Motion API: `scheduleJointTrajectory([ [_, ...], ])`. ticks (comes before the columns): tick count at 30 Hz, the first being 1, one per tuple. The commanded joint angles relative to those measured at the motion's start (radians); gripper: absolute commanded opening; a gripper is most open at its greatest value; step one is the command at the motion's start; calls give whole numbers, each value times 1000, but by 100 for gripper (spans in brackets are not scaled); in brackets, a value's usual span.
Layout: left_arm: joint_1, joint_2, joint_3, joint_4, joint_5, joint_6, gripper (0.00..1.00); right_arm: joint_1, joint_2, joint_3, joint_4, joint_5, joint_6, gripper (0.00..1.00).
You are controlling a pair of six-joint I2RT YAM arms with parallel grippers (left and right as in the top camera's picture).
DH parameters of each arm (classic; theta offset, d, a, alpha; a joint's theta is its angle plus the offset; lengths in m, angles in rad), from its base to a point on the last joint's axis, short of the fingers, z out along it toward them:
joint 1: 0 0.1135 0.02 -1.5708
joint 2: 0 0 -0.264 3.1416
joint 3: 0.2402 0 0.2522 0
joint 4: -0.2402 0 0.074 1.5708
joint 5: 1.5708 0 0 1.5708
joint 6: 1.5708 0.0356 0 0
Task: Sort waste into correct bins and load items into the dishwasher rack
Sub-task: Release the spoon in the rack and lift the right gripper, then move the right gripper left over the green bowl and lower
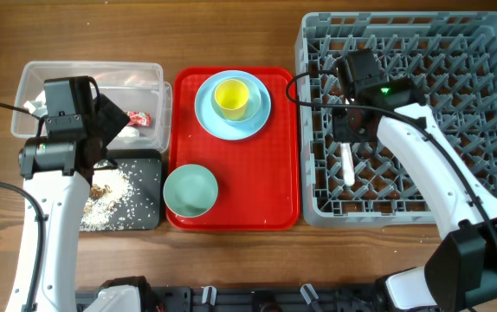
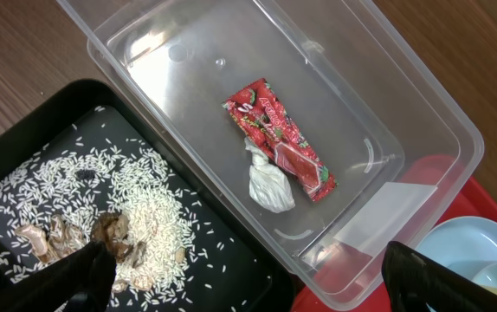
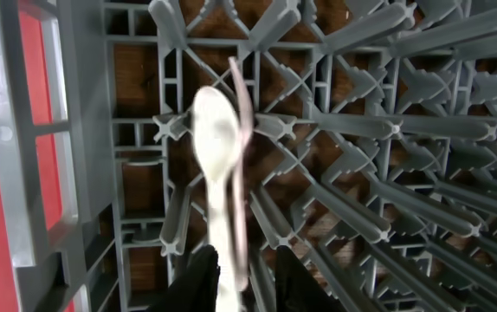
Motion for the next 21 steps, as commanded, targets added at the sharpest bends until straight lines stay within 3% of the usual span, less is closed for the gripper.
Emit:
scheduleJointTrajectory([
  [1,5,-9,12,0,-6,16,100,-2,14,-7,5,-9,-1,25],
  [8,5,-9,12,0,-6,16,100,-1,14,-7,35,-134,-2,26],
  [16,5,-9,12,0,-6,16,100,15,14,-7,119,-702,77,28],
  [21,5,-9,12,0,-6,16,100,85,14,-7,191,-860,88,29],
])
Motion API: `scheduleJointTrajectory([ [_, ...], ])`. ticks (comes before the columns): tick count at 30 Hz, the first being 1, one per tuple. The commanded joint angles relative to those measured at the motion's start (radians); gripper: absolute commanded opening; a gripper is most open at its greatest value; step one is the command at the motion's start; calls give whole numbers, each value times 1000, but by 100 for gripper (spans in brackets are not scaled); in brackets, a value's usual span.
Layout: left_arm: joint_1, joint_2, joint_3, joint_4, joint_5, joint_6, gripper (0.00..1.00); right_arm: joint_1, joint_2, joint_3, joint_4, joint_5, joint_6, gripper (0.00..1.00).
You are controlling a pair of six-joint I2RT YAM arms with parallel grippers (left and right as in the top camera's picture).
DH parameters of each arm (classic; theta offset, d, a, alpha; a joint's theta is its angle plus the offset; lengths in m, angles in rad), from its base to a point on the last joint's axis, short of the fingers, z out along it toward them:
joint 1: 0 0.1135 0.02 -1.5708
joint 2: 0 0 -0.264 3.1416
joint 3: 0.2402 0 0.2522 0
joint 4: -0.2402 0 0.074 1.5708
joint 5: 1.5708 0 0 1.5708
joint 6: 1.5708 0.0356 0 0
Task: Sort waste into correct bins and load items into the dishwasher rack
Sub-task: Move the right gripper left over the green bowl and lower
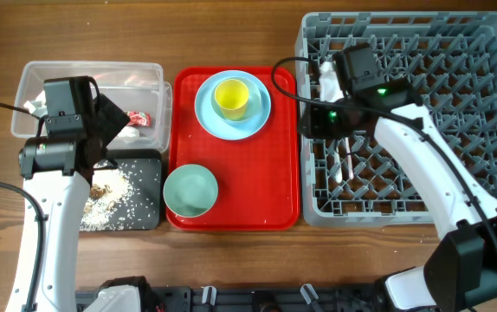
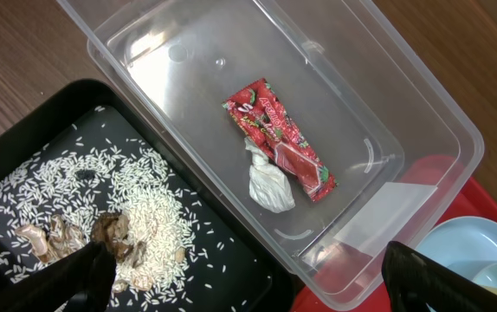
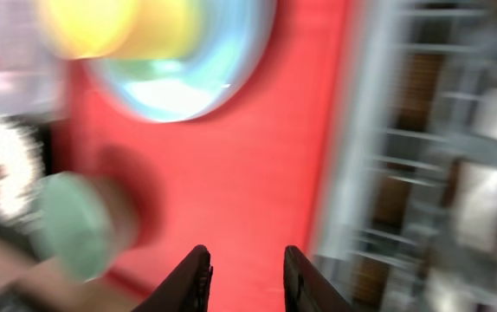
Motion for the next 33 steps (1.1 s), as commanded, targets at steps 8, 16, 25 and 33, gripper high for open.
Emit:
scheduleJointTrajectory([
  [8,5,-9,12,0,-6,16,100,309,13,-4,198,-89,66,24],
  [16,5,-9,12,0,-6,16,100,614,21,-4,336,392,151,4],
  [25,5,-9,12,0,-6,16,100,720,159,-4,421,494,154,4],
  [33,5,-9,12,0,-6,16,100,708,309,-4,439,512,143,4],
])
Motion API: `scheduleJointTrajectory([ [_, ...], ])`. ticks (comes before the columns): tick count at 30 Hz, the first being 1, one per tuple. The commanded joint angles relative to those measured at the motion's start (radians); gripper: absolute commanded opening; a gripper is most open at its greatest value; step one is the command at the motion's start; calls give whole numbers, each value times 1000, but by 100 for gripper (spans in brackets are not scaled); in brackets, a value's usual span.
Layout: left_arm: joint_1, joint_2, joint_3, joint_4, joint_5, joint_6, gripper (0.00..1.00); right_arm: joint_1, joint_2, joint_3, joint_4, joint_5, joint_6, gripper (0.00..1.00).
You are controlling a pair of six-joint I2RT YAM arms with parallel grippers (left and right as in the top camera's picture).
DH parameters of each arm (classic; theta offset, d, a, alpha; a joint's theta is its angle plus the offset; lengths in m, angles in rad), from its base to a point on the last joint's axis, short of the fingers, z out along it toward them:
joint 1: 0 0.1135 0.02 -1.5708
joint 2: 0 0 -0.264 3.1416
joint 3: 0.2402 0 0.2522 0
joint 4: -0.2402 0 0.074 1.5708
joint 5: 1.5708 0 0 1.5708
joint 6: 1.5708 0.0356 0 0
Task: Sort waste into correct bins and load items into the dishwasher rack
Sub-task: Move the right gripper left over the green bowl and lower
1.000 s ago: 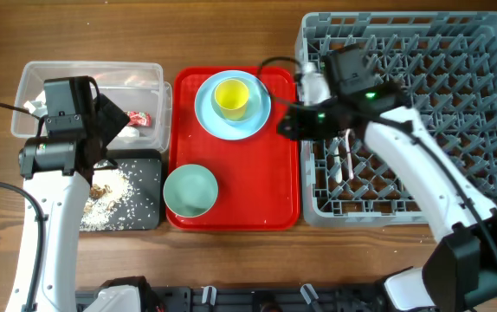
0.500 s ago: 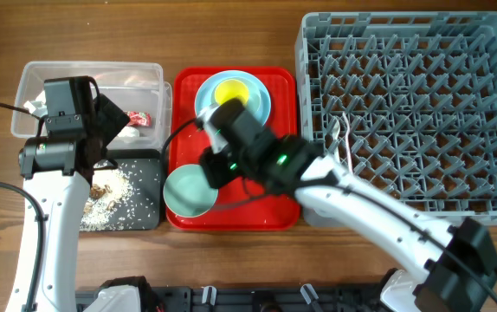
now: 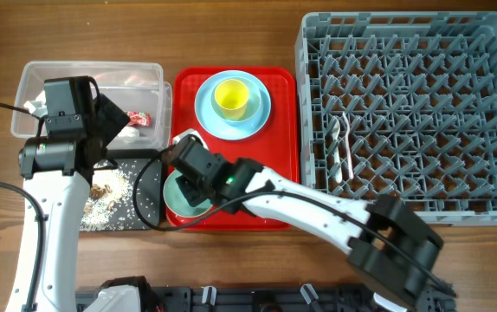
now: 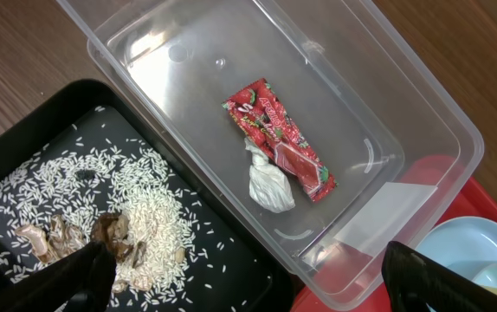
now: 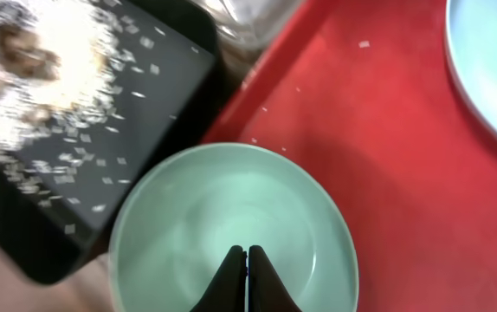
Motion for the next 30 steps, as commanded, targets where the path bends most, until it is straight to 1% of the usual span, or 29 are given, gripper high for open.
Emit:
scheduleJointTrajectory([
  [1,5,-9,12,0,-6,16,100,-12,61,-3,3,49,0,4],
  [6,5,-9,12,0,-6,16,100,-26,73,-3,-33,114,3,4],
  [15,5,-9,12,0,-6,16,100,-56,73,-3,-53,128,10,4],
  [20,5,-9,12,0,-6,16,100,-73,73,-3,-101,224,34,5],
  [30,5,-9,12,0,-6,16,100,-179,70,-2,-186,232,94,4],
])
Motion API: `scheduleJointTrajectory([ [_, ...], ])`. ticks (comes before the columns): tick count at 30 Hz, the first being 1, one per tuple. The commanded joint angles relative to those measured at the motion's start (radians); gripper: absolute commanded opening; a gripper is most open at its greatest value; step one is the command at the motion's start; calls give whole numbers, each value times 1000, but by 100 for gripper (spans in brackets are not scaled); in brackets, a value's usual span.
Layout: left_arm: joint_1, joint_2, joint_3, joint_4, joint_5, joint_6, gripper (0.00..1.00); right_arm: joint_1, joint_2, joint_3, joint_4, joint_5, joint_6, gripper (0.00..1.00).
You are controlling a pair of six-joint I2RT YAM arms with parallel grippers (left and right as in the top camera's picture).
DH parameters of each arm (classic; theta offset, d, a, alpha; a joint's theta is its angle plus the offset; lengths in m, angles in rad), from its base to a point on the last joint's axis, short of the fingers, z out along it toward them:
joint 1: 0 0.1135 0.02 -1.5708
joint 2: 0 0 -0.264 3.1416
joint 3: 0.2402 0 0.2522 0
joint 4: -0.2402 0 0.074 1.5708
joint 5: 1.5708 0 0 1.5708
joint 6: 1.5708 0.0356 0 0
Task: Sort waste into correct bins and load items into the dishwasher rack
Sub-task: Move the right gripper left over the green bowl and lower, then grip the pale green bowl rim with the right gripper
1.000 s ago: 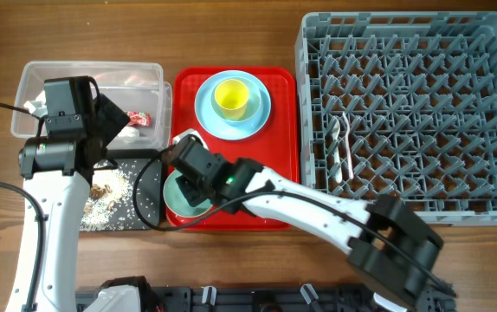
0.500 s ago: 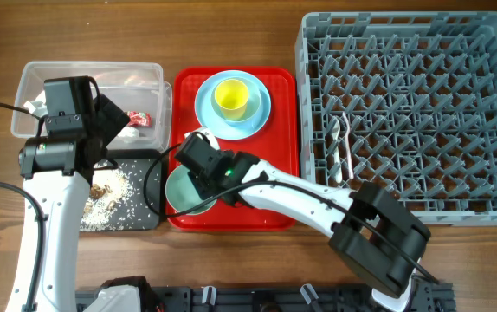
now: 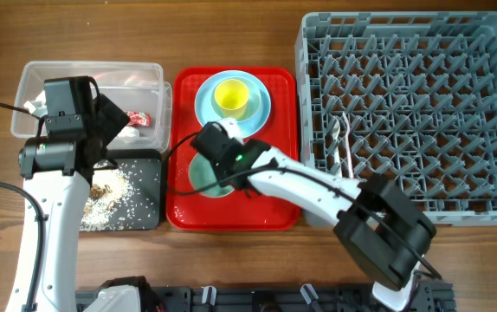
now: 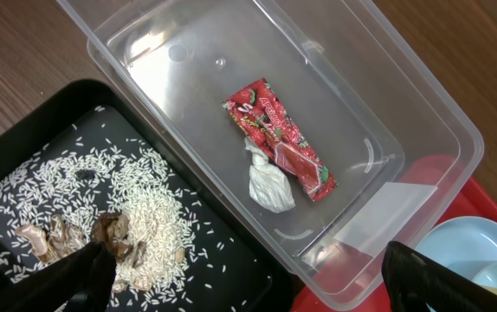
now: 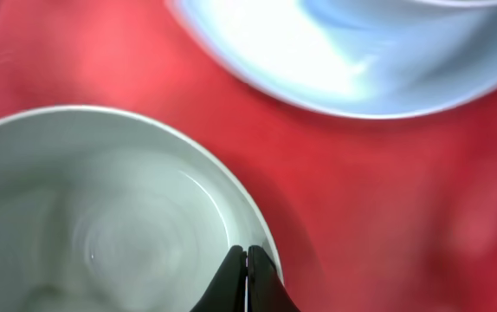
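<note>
A pale green bowl (image 3: 201,178) sits on the red tray (image 3: 274,173), partly under my right arm. My right gripper (image 5: 247,256) is shut, its tips just inside the bowl's (image 5: 101,225) rim on the side toward the light blue plate (image 5: 318,52). That plate (image 3: 253,117) carries a yellow cup (image 3: 231,97). A white spoon (image 3: 347,156) lies in the grey dishwasher rack (image 3: 404,113). My left gripper (image 4: 248,286) hangs open and holds nothing, above the border of the clear bin (image 4: 188,69) and the black bin (image 4: 75,191).
The clear bin holds a red wrapper (image 4: 279,139) and a crumpled white tissue (image 4: 268,186). The black bin holds rice and brown scraps (image 4: 110,234). The rack stands right of the tray, the two bins to its left, all on a wooden table.
My right gripper, still shut, stood over the bowl's middle and now sits at its rim nearest the plate. The bowl lies further right and further back on the tray. The left arm has not moved.
My right gripper was over the rack with the white spoon at its fingers. Then it was swinging over the tray, the spoon left in the rack. Then it stood shut inside the green bowl. Now the bowl has shifted toward the plate. The left gripper stayed open throughout.
</note>
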Motion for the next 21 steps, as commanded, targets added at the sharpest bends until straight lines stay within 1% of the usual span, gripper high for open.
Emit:
scheduleJointTrajectory([
  [1,5,-9,12,0,-6,16,100,-54,5,-2,-21,32,48,4],
  [3,5,-9,12,0,-6,16,100,-78,-9,-1,-35,12,55,5],
  [7,5,-9,12,0,-6,16,100,-110,-72,7,-37,-78,47,9],
  [13,5,-9,12,0,-6,16,100,-117,-202,11,-32,-113,47,13],
  [17,5,-9,12,0,-6,16,100,-117,-258,11,-32,-263,47,20],
  [21,5,-9,12,0,-6,16,100,-111,-261,11,-32,-390,48,20],
])
